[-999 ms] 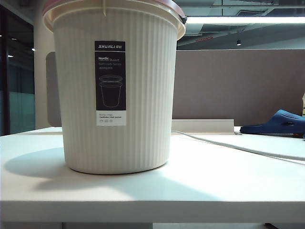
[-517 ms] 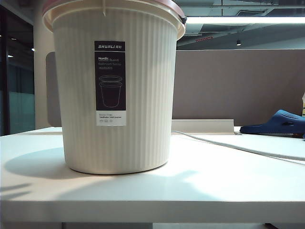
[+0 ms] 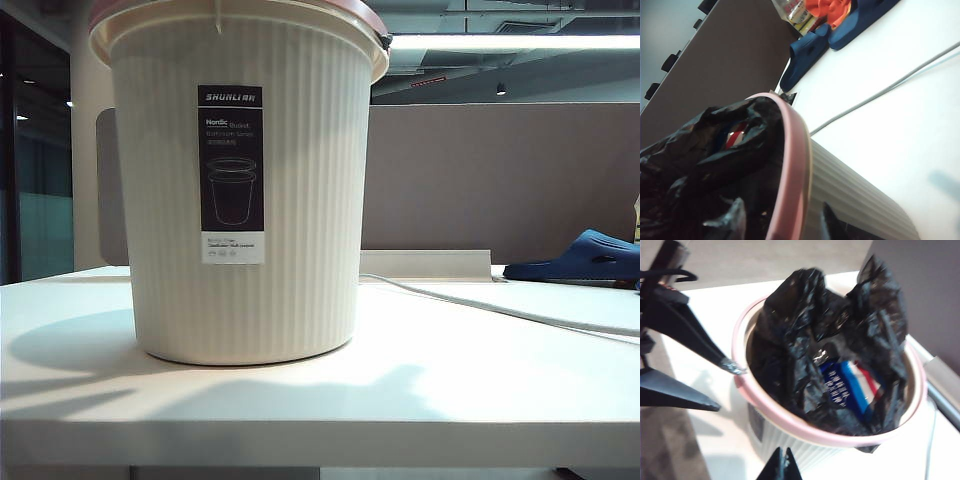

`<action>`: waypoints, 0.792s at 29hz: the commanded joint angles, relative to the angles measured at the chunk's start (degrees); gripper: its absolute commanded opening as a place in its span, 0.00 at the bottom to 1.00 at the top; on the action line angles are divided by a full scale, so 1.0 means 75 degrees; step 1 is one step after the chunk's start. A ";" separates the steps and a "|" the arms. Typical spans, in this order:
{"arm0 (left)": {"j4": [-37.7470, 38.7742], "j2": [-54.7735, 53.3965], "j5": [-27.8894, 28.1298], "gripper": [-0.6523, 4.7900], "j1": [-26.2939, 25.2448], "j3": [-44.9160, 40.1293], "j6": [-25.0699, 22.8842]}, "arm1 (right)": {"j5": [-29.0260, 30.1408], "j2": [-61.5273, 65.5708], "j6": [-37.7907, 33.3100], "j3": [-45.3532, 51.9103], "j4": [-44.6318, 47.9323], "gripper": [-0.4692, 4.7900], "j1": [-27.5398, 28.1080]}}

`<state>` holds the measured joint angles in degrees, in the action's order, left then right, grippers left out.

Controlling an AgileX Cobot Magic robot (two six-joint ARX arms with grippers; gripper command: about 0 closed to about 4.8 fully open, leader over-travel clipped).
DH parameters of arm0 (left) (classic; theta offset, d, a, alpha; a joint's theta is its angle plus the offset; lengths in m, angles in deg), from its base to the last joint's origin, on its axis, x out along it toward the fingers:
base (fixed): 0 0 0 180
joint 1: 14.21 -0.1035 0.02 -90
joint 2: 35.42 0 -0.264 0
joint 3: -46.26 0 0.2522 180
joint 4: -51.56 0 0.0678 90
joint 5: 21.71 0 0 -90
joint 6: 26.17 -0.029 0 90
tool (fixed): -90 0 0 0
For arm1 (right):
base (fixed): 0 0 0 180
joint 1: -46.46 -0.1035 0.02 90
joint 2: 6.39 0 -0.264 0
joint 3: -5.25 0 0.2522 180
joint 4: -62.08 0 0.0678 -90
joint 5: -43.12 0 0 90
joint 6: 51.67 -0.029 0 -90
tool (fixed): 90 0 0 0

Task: Open the ring lid of the trash can, pull out the black garbage bag inside, and place it on the table.

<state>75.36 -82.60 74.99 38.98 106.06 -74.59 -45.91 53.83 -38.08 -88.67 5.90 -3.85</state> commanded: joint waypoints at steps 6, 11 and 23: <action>-0.0055 -0.0166 0.0029 0.48 0.0000 0.0020 -0.0583 | 0.0093 -0.0023 -0.0216 -0.0020 -0.0058 0.08 -0.0015; -0.0067 -0.0332 0.0198 0.48 0.0000 0.0020 -0.1131 | 0.0093 -0.0023 -0.0221 -0.0020 -0.0149 0.08 -0.0015; -0.0682 -0.0621 0.0697 0.48 0.0000 0.0020 -0.1466 | 0.0096 -0.0023 -0.0303 -0.0020 -0.0204 0.08 -0.0015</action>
<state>72.48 -87.19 79.10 38.98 106.06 -84.76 -45.50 53.86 -39.90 -88.67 4.20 -3.87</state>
